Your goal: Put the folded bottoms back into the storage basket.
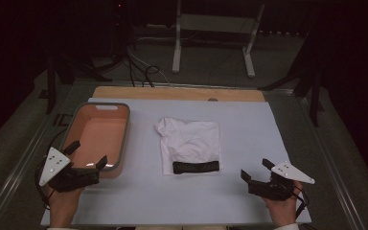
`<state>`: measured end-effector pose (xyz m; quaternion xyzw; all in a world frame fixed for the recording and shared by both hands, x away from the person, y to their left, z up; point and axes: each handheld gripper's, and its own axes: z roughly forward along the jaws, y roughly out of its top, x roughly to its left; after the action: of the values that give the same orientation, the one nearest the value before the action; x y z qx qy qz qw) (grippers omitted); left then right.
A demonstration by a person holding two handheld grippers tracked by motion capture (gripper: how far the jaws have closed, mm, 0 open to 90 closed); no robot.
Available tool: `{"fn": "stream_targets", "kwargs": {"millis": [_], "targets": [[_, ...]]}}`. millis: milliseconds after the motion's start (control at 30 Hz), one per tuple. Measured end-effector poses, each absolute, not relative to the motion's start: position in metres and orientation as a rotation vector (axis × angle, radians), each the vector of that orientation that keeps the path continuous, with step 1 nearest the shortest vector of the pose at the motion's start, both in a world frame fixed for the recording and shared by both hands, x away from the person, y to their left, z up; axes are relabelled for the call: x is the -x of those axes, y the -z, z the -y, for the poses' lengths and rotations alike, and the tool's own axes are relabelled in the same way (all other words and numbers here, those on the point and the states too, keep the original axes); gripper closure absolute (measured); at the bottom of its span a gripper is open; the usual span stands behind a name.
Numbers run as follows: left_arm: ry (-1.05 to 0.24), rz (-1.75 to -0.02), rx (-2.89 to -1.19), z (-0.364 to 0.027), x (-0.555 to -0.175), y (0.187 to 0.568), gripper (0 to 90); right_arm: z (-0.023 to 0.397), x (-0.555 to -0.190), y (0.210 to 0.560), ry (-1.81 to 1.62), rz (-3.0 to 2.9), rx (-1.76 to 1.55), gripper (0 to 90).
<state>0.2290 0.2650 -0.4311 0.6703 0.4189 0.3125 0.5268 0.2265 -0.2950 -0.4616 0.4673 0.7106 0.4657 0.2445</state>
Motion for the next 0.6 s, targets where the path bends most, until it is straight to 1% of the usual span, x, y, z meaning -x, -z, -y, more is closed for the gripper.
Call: {"fn": "stream_targets", "kwargs": {"millis": [33,133,333,600], "targets": [[-0.747,-1.001,-1.602,-0.265,-0.229,0.431,0.2,0.295,-0.226,0.462,-1.272,-1.94,-1.276,8.0],[-0.695,-1.047,-1.604,-0.263,-0.231,0.432,0.2,0.295,-0.227,0.463,-1.268,-1.946,-1.282,8.1],[-0.701,-1.064,-1.626,-0.261,-0.234,0.437,0.2,0.293,-0.228,0.462,-1.231,-1.954,-1.29,8.1],[-0.717,-1.069,-1.618,-0.261,-0.233,0.438,0.2,0.284,-0.236,0.452,-1.214,-1.968,-1.271,8.1]]}}
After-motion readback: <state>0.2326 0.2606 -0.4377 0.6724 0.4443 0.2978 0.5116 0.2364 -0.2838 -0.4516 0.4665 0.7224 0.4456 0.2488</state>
